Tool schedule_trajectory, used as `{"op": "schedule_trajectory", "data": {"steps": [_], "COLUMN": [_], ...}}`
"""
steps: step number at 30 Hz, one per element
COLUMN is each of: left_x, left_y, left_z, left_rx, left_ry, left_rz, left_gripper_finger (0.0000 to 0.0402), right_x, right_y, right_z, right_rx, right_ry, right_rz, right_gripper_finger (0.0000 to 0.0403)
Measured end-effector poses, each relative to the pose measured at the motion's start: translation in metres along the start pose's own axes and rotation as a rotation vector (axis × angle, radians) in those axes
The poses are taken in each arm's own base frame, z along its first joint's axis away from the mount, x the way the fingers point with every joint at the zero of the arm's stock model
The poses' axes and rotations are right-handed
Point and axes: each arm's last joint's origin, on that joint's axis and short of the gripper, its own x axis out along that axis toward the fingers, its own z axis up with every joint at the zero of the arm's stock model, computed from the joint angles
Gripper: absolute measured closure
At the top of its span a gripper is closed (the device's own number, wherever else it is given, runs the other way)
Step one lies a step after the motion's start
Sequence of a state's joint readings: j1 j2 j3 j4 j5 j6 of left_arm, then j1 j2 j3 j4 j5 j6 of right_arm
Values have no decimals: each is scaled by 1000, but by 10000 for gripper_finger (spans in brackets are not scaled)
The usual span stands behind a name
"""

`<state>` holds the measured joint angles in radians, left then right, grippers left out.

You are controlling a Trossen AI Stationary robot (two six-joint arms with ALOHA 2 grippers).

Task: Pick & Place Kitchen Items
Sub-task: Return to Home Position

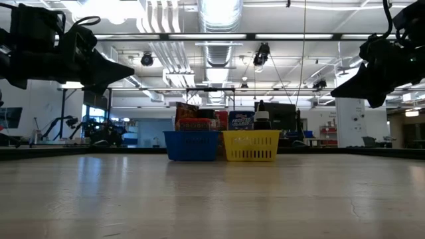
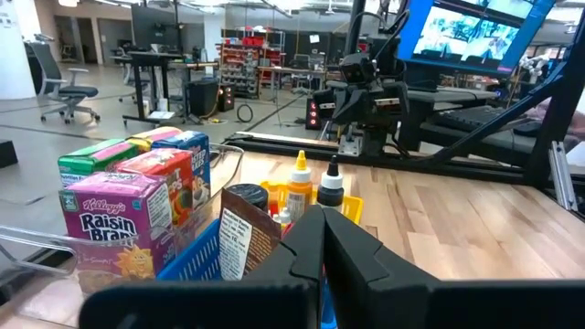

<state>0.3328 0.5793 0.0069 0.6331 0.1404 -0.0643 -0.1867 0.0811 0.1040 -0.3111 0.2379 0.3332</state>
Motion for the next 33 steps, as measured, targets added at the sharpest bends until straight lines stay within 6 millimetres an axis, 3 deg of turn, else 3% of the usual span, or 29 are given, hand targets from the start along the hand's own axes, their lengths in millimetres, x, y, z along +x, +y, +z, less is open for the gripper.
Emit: {"op": "schedule_trajectory", "data": {"steps": [15,33], "left_x": [0,0], "left_y": [0,0], "left_z": [-1,-1], "left_rx": [-1,-1], "left_ry": [7,7], "left_rz": [1,1], "left_gripper_finger": [392,392], "right_x": [8,9], "right_y": [1,1], "right_z": [-7,-8], "right_rx": [-31,-34], "right_ry": [109,119], "right_rz": [-14,-18], "right_gripper_finger": [394,394]}}
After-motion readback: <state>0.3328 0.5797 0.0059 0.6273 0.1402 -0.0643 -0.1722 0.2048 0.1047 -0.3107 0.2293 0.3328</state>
